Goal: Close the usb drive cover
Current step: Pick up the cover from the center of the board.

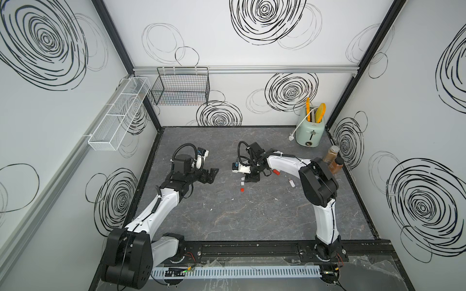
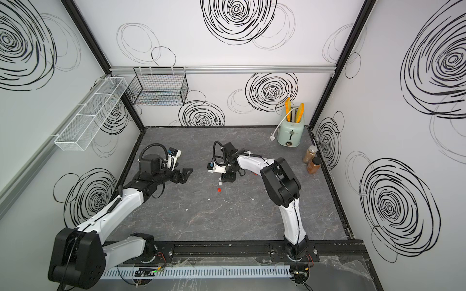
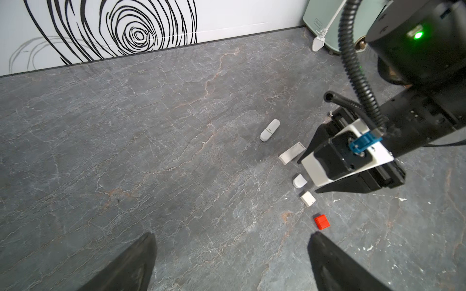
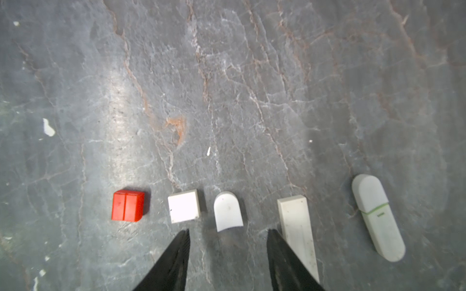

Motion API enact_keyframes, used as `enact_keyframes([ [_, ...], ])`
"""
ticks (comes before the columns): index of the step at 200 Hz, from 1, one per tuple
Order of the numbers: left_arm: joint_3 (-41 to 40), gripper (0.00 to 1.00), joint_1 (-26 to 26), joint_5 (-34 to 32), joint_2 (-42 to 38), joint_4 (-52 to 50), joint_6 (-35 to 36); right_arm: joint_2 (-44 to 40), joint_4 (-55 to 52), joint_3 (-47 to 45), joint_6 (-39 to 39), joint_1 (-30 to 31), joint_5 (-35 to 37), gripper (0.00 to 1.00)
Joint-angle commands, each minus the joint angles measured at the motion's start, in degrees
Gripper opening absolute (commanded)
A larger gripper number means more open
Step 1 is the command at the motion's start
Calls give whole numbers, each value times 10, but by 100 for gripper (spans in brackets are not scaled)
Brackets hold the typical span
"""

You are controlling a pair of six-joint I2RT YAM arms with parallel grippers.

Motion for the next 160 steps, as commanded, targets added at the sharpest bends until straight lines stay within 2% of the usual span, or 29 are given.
enact_keyframes([
  [1, -6, 98, -3, -1, -2, 26, 12, 18, -17, 8, -14, 3, -11, 52],
  [33, -7, 98, -3, -5, -4, 28, 13, 30, -20, 14, -10, 4, -17, 46],
  [160, -5, 98, -2, -8, -7, 27, 12, 31, -6, -10, -17, 15, -8, 35],
])
